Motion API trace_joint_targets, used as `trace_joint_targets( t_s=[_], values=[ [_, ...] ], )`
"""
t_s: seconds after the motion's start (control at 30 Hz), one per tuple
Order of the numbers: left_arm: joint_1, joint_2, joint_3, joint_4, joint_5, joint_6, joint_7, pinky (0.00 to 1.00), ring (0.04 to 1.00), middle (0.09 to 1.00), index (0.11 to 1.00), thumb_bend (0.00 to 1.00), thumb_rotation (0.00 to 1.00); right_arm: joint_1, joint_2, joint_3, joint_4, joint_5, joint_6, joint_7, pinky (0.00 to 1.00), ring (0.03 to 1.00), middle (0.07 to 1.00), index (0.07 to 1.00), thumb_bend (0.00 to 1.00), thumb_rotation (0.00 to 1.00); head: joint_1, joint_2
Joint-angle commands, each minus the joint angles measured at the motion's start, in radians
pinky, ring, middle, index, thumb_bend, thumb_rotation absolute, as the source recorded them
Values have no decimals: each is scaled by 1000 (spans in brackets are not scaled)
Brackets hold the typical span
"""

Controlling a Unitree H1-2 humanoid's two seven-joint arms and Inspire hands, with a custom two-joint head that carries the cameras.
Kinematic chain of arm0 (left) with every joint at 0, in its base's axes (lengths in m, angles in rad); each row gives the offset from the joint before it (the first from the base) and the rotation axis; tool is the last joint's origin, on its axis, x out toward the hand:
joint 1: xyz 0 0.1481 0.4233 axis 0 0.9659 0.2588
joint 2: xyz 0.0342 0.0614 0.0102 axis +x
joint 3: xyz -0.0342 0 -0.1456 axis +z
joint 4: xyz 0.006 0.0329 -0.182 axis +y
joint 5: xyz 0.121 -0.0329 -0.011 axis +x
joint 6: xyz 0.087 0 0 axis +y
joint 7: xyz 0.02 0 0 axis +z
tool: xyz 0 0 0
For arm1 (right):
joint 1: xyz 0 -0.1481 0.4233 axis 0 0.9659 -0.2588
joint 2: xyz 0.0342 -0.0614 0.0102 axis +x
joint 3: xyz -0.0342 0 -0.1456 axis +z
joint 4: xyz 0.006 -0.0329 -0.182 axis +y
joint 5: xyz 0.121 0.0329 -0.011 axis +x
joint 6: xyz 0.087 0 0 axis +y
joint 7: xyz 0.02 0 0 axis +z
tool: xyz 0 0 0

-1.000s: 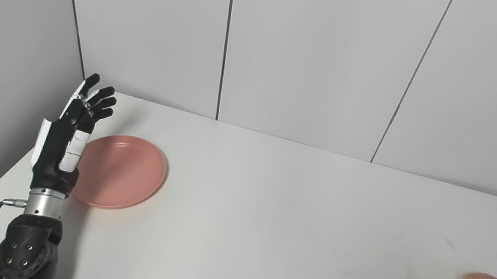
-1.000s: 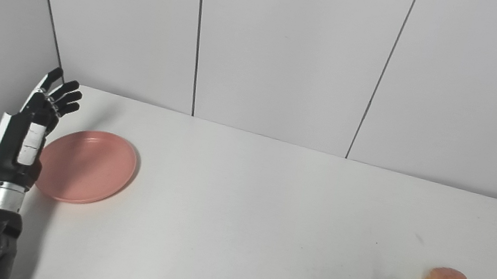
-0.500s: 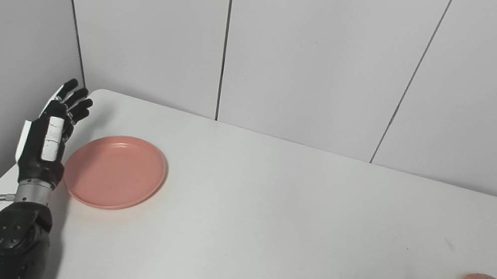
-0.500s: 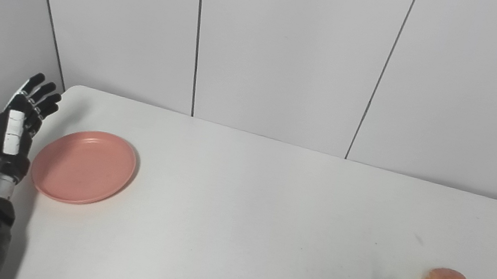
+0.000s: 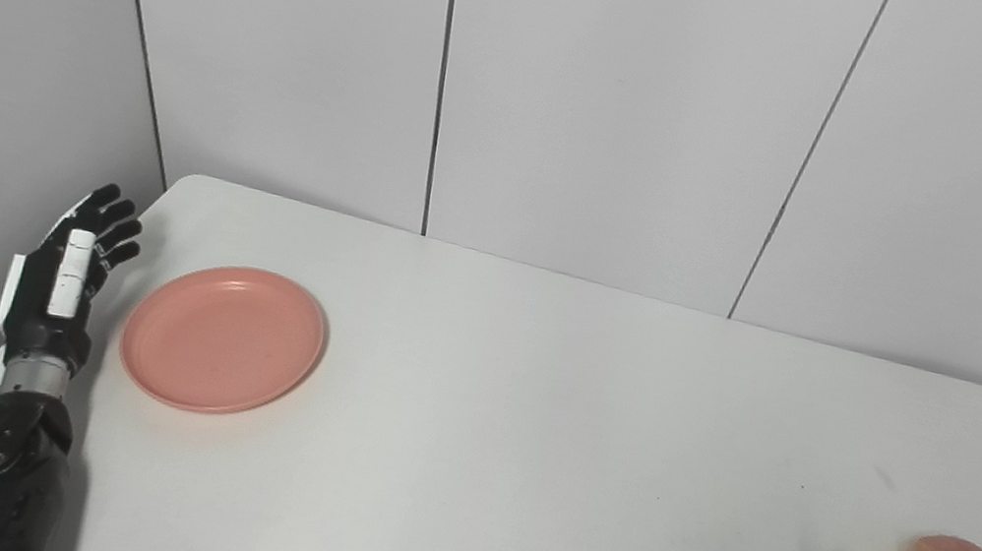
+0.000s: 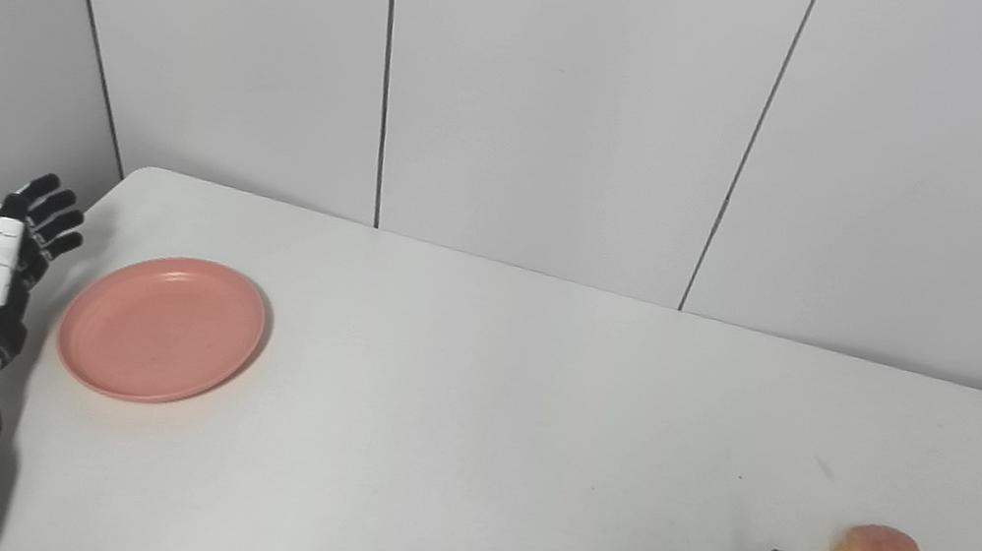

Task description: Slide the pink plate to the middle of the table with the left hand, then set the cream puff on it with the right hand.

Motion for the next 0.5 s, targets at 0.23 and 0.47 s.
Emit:
trace_joint_targets(
  t_s=[0.23, 0.47],
  values=[
    [-65, 69, 7, 93, -19, -51, -55, 810, 815, 820, 796, 978, 789, 37, -1, 8, 71, -28, 62, -15, 1000, 956, 979, 964, 828, 1000, -3, 3],
    [-98, 77, 16, 225, -7, -71, -134, 849, 850, 831, 814, 1000, 797, 40, -1, 8, 63, -28, 70, -19, 1000, 957, 979, 968, 829, 1000, -5, 6]
  ],
)
